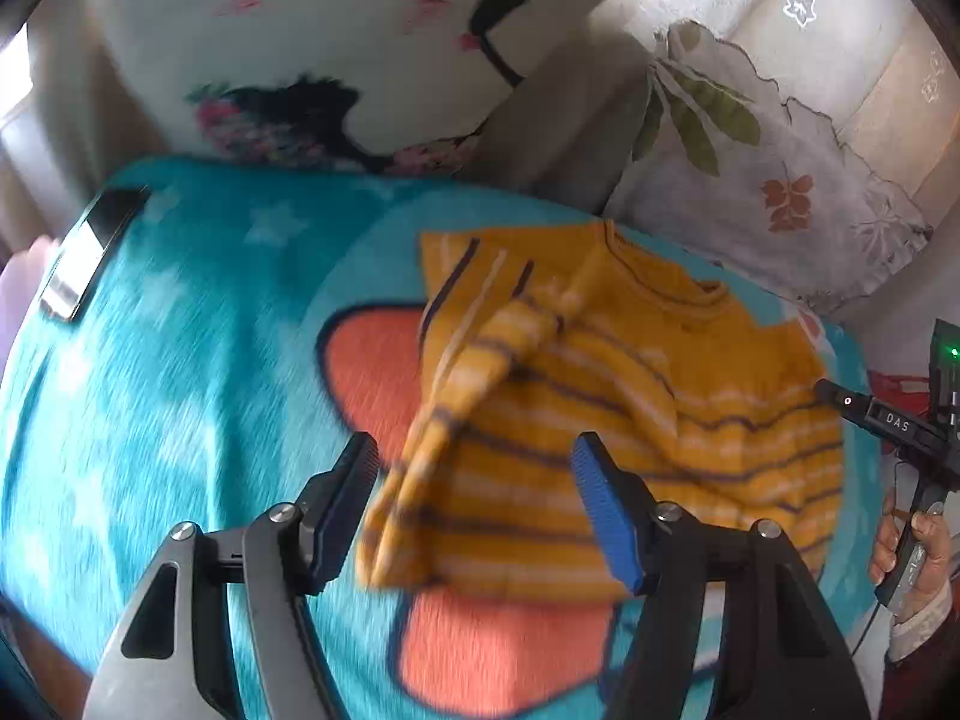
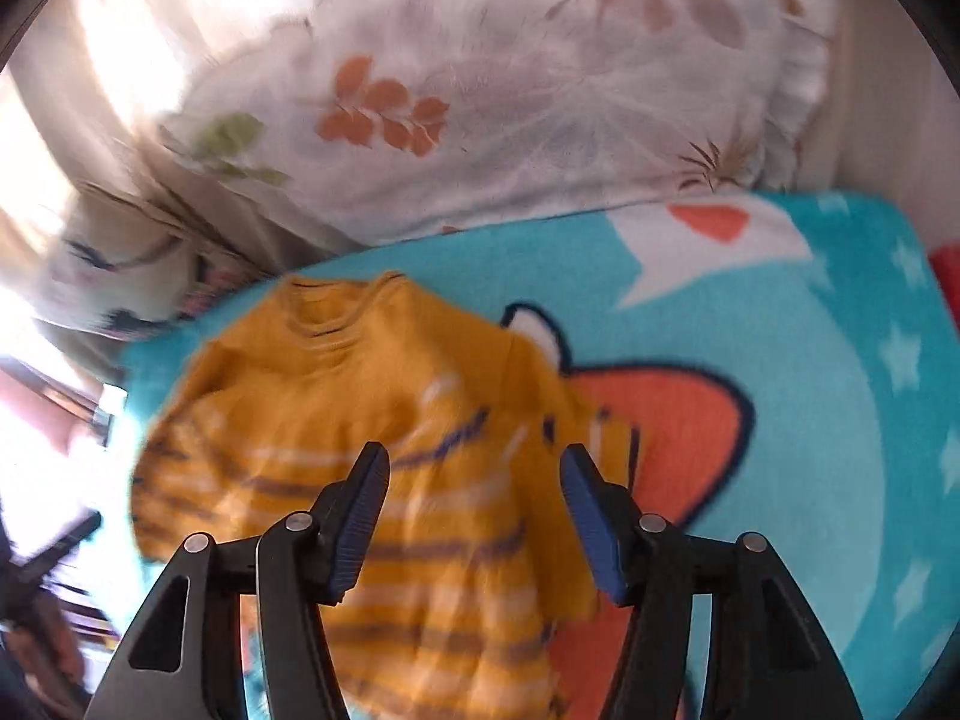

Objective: Fold small clothes

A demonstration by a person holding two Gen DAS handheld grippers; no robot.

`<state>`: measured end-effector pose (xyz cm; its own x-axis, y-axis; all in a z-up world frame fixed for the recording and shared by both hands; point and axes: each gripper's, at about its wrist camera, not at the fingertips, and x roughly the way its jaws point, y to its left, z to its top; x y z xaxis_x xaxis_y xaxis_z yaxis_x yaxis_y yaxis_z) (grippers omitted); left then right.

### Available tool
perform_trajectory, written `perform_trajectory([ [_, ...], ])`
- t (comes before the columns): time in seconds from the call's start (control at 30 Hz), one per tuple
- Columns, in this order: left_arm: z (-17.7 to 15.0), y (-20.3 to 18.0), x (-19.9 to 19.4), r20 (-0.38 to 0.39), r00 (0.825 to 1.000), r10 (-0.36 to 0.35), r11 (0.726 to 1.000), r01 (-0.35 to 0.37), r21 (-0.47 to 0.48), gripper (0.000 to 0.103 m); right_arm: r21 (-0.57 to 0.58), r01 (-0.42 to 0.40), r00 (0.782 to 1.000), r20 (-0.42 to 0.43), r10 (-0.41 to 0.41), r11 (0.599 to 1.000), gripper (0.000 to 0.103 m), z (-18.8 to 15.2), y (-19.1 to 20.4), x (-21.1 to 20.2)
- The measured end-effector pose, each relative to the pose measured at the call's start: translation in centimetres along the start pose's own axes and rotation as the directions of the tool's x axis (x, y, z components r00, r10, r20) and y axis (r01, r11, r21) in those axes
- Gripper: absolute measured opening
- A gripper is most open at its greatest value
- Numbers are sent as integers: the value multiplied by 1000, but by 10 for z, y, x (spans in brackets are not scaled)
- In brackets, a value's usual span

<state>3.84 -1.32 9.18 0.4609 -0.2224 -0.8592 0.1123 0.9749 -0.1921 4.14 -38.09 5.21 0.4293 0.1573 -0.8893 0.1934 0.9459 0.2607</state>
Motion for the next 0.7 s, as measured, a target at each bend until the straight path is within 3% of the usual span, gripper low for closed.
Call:
perform_trajectory([
  [0.1, 28, -14, 29, 10, 999, 31, 994, -32, 102, 66, -38, 7, 999, -43, -8, 999, 62, 13, 7, 20],
  [0.13, 36, -17, 42, -1, 998, 62, 989, -61, 135, 66, -42, -1, 998, -66, -2, 999, 40, 17, 10, 26],
  [0.17, 44, -18, 56, -35, 995, 89, 984, -83, 159, 60, -46, -10, 996, -87, 6, 999, 8, 19, 11, 30],
  [0.2, 50, -16, 69, -86, 993, 86, 983, -71, 169, 27, -53, -5, 995, -104, 0, 999, 7, 23, 14, 33],
  [0.23, 56, -12, 80, -137, 988, 71, 986, -48, 161, 7, -65, 15, 996, -90, -21, 998, 7, 28, 17, 31],
  [0.27, 61, -5, 87, -170, 984, 62, 990, -40, 133, 5, -65, 22, 996, -80, -28, 998, 6, 33, 18, 28],
  [0.4, 76, 29, 86, -146, 989, 25, 1000, -23, 13, 3, 1, 31, 999, -18, -31, 1000, 6, 53, 12, 16],
  [0.47, 80, 45, 90, -131, 990, 58, 998, -62, -24, 1, 37, 54, 998, -13, -53, 998, 7, 60, 7, 22],
  [0.5, 81, 52, 94, -140, 988, 65, 997, -71, -35, 1, 58, 82, 996, -25, -80, 995, 10, 62, 2, 32],
  [0.57, 80, 63, 102, -181, 982, 46, 997, -58, -59, 1, 58, 148, 987, -69, -144, 987, 36, 62, -3, 49],
  [0.63, 78, 66, 97, -175, 984, 22, 998, -31, -52, 1, 59, 199, 976, -97, -193, 978, 39, 60, -10, 57],
  [0.7, 73, 66, 80, -137, 991, 11, 1000, -15, -26, 3, 105, 185, 982, -52, -180, 977, 39, 58, -15, 37],
])
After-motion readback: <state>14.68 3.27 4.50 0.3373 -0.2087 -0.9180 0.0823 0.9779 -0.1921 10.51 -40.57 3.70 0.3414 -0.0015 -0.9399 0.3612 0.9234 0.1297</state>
